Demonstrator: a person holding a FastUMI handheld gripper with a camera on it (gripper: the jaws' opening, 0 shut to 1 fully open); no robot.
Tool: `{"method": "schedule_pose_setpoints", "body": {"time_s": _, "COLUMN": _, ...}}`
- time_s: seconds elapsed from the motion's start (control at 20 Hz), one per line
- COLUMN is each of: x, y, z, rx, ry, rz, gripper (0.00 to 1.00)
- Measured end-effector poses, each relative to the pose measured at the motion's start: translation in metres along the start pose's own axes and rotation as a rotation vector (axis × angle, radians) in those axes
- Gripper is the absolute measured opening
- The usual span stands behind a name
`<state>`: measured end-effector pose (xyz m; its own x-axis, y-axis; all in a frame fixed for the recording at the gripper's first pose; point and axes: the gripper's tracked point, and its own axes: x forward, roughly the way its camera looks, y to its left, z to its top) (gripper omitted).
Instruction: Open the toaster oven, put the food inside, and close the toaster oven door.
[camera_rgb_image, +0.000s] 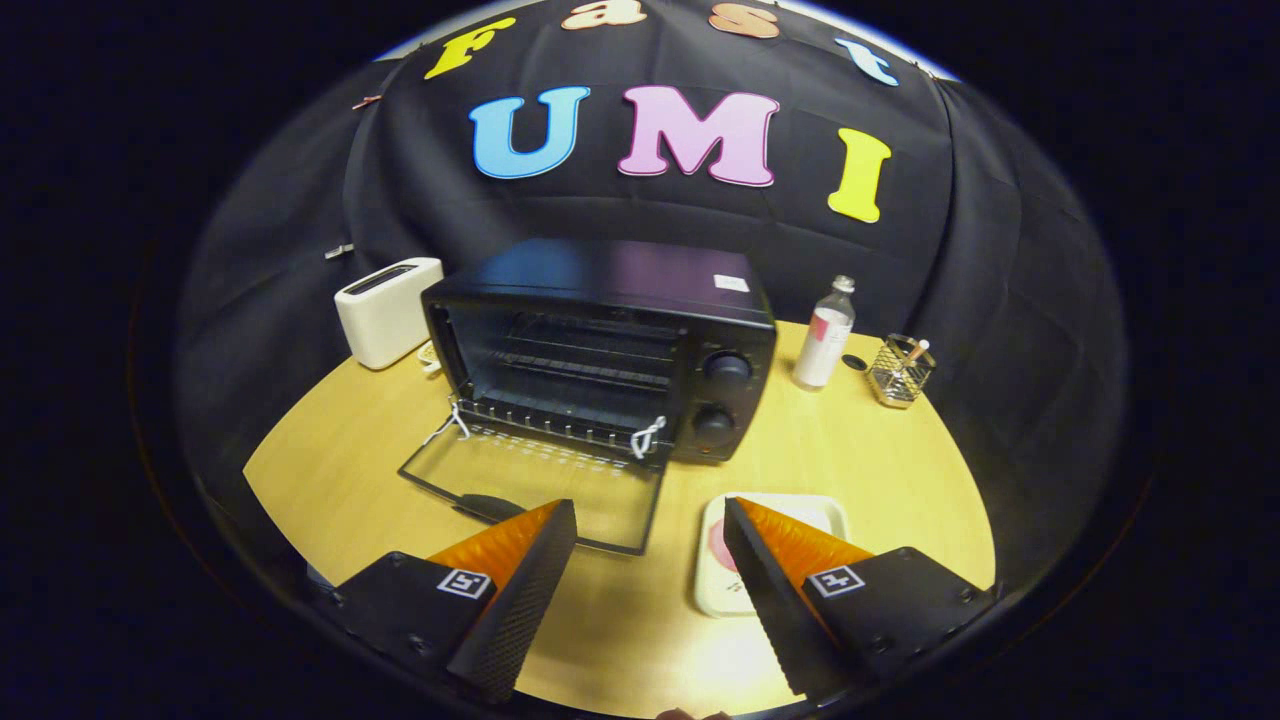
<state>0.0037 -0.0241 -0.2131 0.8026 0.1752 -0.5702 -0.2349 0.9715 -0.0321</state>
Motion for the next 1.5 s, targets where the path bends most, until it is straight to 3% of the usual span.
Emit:
{"method": "schedule_pose_setpoints", "body": {"time_s": 0.15, "x": 0.005, "y": -0.058, "z": -0.015, "rx": 0.027, "ry": 0.074, "rz": -0.029, "gripper": 0.98}}
{"method": "schedule_pose_setpoints", "body": {"time_s": 0.35, "x": 0.014, "y": -0.101, "z": -0.052, "rx": 0.155, "ry": 0.222, "rz": 0.035, "gripper": 0.98}}
{"method": "schedule_pose_setpoints", "body": {"time_s": 0.65, "x": 0.037, "y": -0.131, "z": -0.093, "rx": 0.265, "ry": 0.359, "rz": 0.133, "gripper": 0.99}}
{"method": "schedule_pose_setpoints", "body": {"time_s": 1.1, "x": 0.069, "y": -0.154, "z": -0.141, "rx": 0.392, "ry": 0.533, "rz": 0.172, "gripper": 0.96}}
{"method": "schedule_pose_setpoints", "body": {"time_s": 1.15, "x": 0.071, "y": -0.154, "z": -0.138, "rx": 0.397, "ry": 0.533, "rz": 0.171, "gripper": 0.91}}
{"method": "schedule_pose_setpoints", "body": {"time_s": 1.2, "x": 0.075, "y": -0.154, "z": -0.14, "rx": 0.4, "ry": 0.538, "rz": 0.169, "gripper": 0.75}}
{"method": "schedule_pose_setpoints", "body": {"time_s": 1.35, "x": 0.079, "y": -0.162, "z": -0.145, "rx": 0.375, "ry": 0.571, "rz": 0.116, "gripper": 0.55}}
{"method": "schedule_pose_setpoints", "body": {"time_s": 1.4, "x": 0.08, "y": -0.165, "z": -0.147, "rx": 0.356, "ry": 0.589, "rz": 0.096, "gripper": 0.41}}
{"method": "schedule_pose_setpoints", "body": {"time_s": 1.5, "x": 0.08, "y": -0.166, "z": -0.148, "rx": 0.337, "ry": 0.617, "rz": 0.072, "gripper": 0.25}}
